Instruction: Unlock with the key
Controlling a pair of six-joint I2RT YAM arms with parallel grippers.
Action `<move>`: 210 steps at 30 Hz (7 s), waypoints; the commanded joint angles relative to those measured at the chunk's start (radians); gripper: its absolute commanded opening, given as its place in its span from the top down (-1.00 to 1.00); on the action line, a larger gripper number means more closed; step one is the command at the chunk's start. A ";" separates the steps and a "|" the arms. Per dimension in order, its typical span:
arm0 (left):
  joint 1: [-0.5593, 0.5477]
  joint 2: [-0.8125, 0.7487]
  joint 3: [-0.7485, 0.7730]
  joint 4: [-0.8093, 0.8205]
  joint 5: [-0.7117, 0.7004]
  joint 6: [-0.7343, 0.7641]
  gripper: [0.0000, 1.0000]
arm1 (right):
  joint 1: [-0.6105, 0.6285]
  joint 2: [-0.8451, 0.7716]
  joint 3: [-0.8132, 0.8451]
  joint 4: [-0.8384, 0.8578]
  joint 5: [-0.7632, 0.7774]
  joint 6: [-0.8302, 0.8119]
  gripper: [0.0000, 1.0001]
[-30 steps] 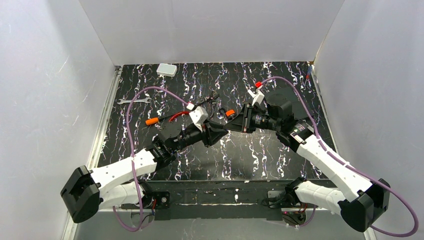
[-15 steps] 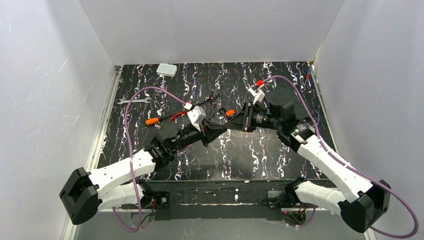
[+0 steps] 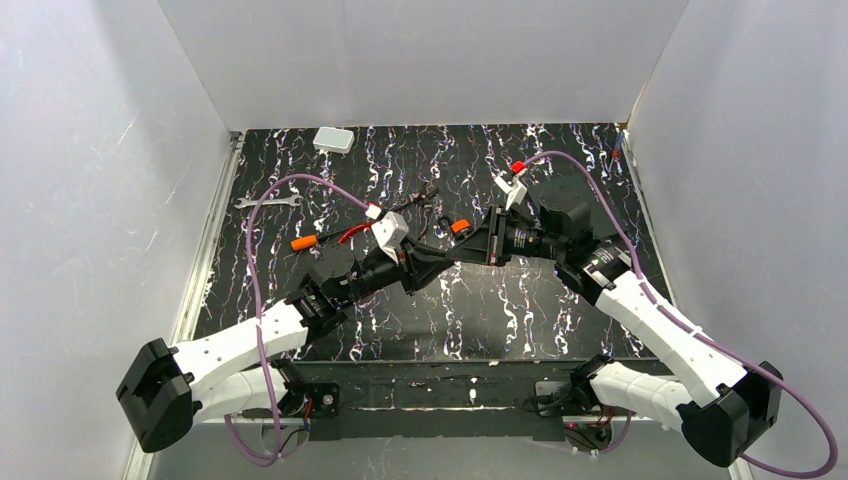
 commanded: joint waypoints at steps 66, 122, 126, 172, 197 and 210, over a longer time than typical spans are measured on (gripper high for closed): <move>0.006 -0.081 0.102 -0.176 0.063 0.044 0.27 | 0.016 -0.020 0.064 -0.025 -0.029 -0.036 0.97; -0.029 -0.240 -0.001 -0.197 -0.041 -0.146 1.00 | 0.016 -0.141 -0.106 0.407 -0.122 -0.054 0.12; -0.028 -0.226 0.012 -0.196 -0.009 -0.163 1.00 | 0.016 -0.116 -0.090 0.386 -0.121 -0.077 0.28; -0.029 -0.213 0.065 -0.184 0.033 -0.210 1.00 | 0.051 -0.122 -0.101 0.357 -0.067 -0.149 0.34; -0.029 -0.182 0.072 -0.141 0.050 -0.235 1.00 | 0.052 -0.098 -0.160 0.496 -0.141 -0.093 0.94; -0.028 -0.235 0.047 -0.180 0.014 -0.192 0.05 | 0.053 -0.138 -0.146 0.325 -0.084 -0.170 0.97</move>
